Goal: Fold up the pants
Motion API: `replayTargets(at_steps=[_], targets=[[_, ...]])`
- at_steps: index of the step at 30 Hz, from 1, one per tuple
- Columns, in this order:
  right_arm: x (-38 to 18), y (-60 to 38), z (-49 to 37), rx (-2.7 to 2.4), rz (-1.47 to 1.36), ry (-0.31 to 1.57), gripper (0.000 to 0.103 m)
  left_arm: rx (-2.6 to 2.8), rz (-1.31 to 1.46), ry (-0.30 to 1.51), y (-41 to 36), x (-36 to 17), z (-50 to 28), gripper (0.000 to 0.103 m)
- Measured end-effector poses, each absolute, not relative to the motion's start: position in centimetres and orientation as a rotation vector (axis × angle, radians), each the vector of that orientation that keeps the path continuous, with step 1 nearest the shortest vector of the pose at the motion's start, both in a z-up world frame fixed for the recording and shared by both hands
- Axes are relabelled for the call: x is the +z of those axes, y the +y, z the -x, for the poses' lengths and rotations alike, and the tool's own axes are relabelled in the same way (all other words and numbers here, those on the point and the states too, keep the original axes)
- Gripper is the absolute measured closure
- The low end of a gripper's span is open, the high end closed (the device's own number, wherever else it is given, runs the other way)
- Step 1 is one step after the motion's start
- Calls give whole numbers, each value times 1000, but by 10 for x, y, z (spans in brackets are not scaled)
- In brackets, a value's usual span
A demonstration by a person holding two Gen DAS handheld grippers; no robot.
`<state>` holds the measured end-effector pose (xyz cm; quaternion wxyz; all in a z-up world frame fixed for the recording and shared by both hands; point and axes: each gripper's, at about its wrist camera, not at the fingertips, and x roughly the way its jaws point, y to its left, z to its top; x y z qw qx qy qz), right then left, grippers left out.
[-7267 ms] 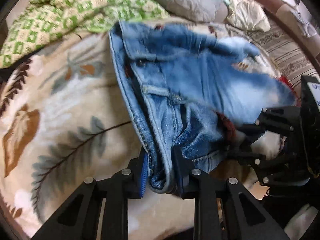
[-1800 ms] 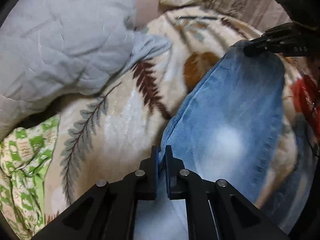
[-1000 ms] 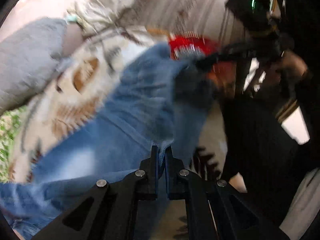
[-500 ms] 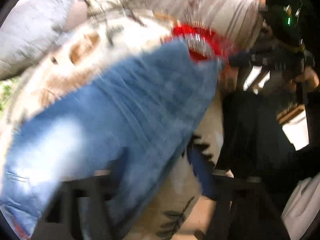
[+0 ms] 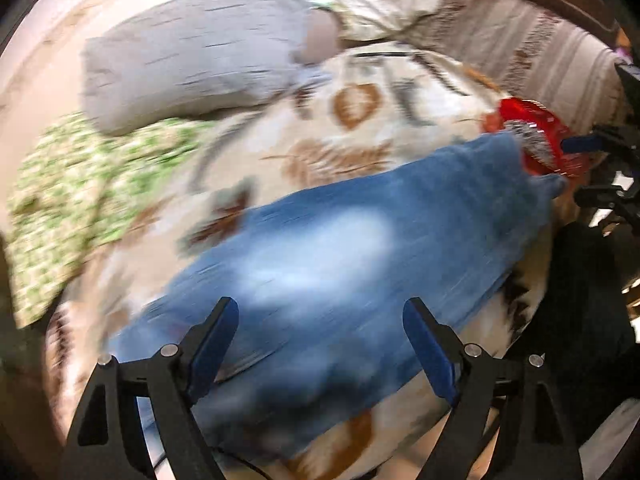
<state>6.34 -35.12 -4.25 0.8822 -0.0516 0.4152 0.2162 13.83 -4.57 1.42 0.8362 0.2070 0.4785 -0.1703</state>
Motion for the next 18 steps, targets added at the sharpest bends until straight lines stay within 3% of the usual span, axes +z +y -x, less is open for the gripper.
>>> replayTargets(at_steps=[5, 8, 12, 18], targets=[[-23, -283, -62, 750, 172, 812, 16, -193, -458, 1049, 20, 56, -101, 16], [-17, -234, -54, 934, 246, 797, 16, -106, -425, 1062, 53, 66, -83, 3], [-24, -179, -43, 1070, 371, 793, 16, -93, -257, 1100, 83, 35, -87, 2], [-90, -107, -56, 1024, 542, 839, 16, -48, -115, 1153, 113, -35, -113, 2]])
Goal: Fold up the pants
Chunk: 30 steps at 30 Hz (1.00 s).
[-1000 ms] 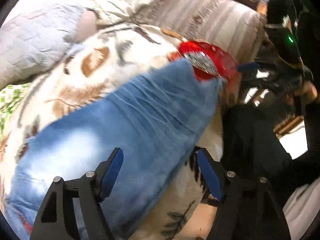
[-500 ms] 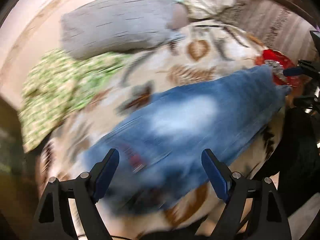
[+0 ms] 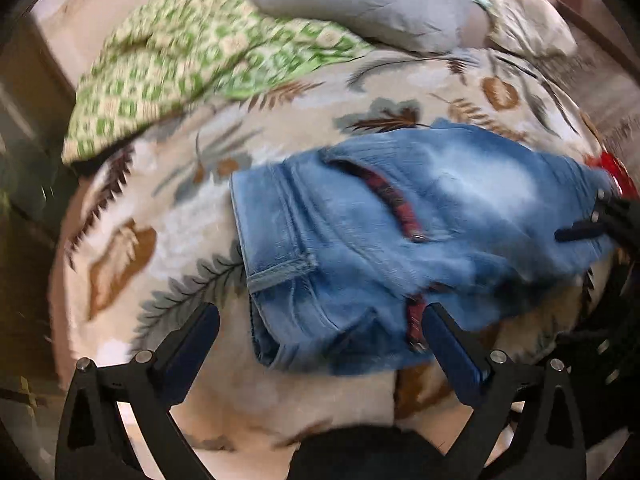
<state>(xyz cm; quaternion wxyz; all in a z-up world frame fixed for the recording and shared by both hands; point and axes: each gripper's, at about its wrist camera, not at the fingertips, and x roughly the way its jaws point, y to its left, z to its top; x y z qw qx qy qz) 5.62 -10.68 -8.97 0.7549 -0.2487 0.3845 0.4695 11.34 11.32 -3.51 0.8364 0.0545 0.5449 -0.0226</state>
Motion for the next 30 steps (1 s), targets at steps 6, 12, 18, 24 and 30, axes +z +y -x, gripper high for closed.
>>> replayTargets(at_steps=[6, 12, 18, 24, 30], targets=[[-125, -81, -86, 968, 429, 833, 16, -97, 220, 1175, 155, -72, -129, 3], [-142, -85, -127, 950, 185, 967, 70, -204, 114, 1221, 148, -77, -120, 61], [-119, -89, -90, 1091, 295, 909, 89, -256, 39, 1188, 154, -45, -98, 73], [-142, -66, -84, 997, 477, 924, 86, -147, -4, 1322, 154, -93, -107, 28], [-117, -72, -50, 984, 600, 721, 10, -90, 126, 1203, 175, -54, -83, 12]])
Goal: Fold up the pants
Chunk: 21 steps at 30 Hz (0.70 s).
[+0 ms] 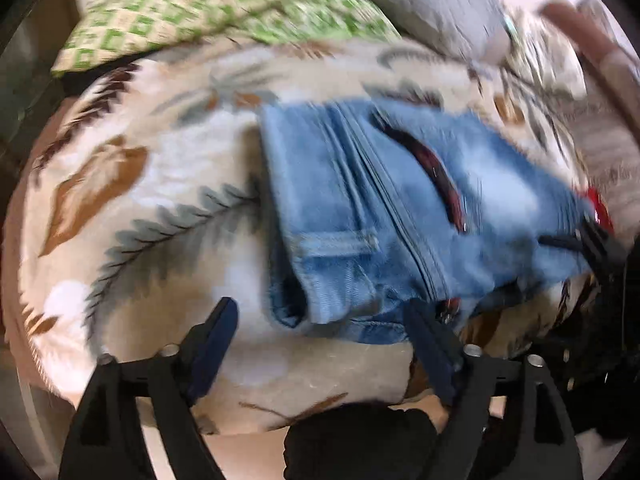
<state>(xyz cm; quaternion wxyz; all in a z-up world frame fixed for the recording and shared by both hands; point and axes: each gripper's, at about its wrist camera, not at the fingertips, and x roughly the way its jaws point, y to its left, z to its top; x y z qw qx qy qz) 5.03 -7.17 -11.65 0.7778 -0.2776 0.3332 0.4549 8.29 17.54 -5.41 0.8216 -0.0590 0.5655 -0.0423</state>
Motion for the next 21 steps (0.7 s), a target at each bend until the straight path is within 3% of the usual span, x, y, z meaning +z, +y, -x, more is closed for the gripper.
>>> replayTargets(at_steps=[5, 10, 21], targets=[[-113, -56, -30, 978, 712, 601, 10, -57, 299, 1198, 194, -62, -80, 9], [-126, -50, -26, 936, 782, 575, 10, -67, 268, 1200, 174, -69, -88, 9], [-78, -139, -111, 761, 377, 791, 10, -219, -28, 1031, 90, -12, -112, 9]])
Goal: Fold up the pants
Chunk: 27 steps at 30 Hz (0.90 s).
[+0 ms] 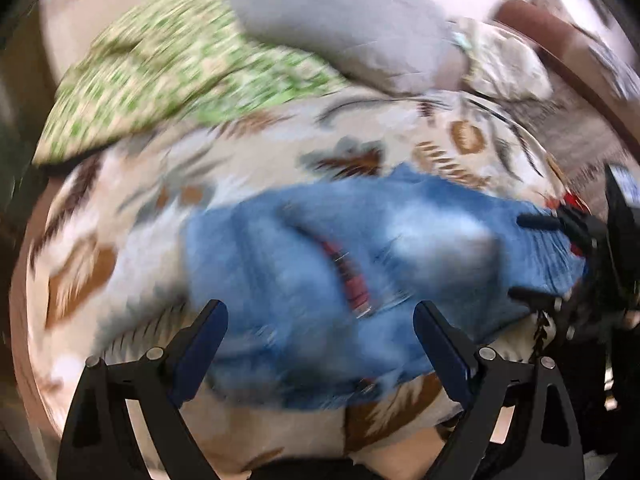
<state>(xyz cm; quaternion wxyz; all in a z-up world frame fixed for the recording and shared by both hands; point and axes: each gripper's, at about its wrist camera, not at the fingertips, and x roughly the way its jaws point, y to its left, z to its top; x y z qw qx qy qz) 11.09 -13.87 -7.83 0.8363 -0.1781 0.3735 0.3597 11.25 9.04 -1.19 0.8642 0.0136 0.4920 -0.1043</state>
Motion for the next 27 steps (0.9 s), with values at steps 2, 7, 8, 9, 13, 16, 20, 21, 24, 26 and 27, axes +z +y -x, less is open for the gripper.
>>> replayTargets(at_steps=[2, 7, 8, 9, 13, 16, 20, 21, 24, 26, 27], targets=[[-69, -166, -117, 714, 298, 800, 10, -298, -95, 1012, 60, -7, -120, 9], [-62, -241, -111, 536, 102, 870, 10, -520, -268, 998, -27, -11, -141, 9], [-62, -256, -106, 509, 71, 875, 10, -567, -303, 986, -44, -11, -144, 9], [-61, -272, -99, 471, 42, 881, 10, -613, -338, 972, -60, -12, -146, 9], [-66, -337, -67, 307, -189, 902, 10, -758, -446, 931, -123, -20, -162, 9], [-74, -372, -43, 159, -351, 901, 10, -839, -471, 930, -155, -22, -179, 9], [-86, -401, -40, 13, -459, 894, 10, -957, -515, 901, -193, -21, -196, 9], [-89, -408, -44, -7, -484, 899, 10, -971, -521, 895, -200, -21, -200, 9], [-99, -425, -52, -52, -527, 922, 11, -1014, -523, 886, -217, -19, -213, 9], [-108, -433, -59, -65, -558, 941, 12, -1030, -531, 893, -229, -21, -220, 9], [-111, -433, -63, -70, -557, 947, 14, -1036, -539, 892, -233, -22, -221, 9]])
